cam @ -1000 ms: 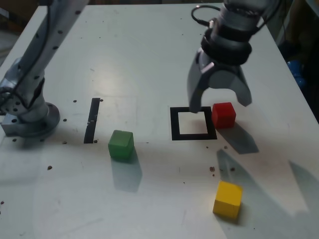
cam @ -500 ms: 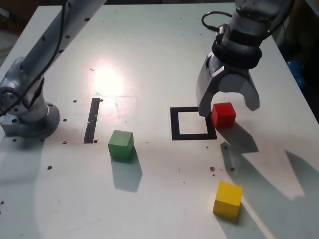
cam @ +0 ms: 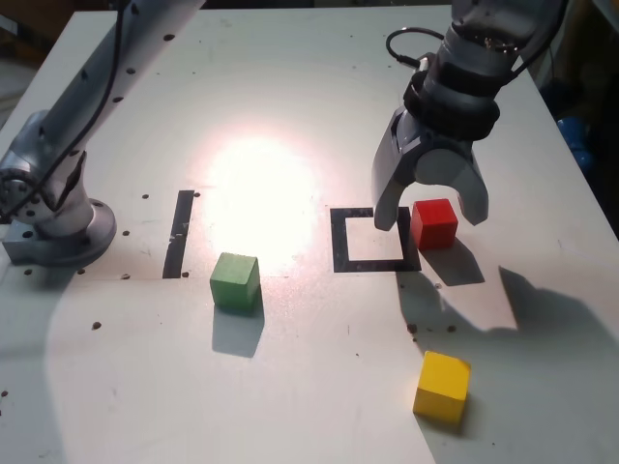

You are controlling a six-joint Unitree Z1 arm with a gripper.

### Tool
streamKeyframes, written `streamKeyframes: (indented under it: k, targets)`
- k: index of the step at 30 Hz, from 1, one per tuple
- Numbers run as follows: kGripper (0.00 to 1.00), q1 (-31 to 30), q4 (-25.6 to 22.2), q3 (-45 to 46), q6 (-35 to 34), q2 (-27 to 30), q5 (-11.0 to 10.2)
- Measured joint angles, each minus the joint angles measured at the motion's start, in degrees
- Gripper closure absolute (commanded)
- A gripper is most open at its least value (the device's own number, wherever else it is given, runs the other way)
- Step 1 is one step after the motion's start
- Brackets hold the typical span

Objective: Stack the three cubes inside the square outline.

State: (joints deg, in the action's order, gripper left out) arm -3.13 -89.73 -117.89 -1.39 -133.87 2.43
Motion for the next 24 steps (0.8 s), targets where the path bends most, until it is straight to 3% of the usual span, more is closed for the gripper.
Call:
streamKeyframes:
  k: [6,24]
  targets:
    - [0.16,0.0,0.56,0.3,1.2,-0.01,0.4]
    - [0.39,0.0,2.77,-0.2,2.06,-1.34,0.63]
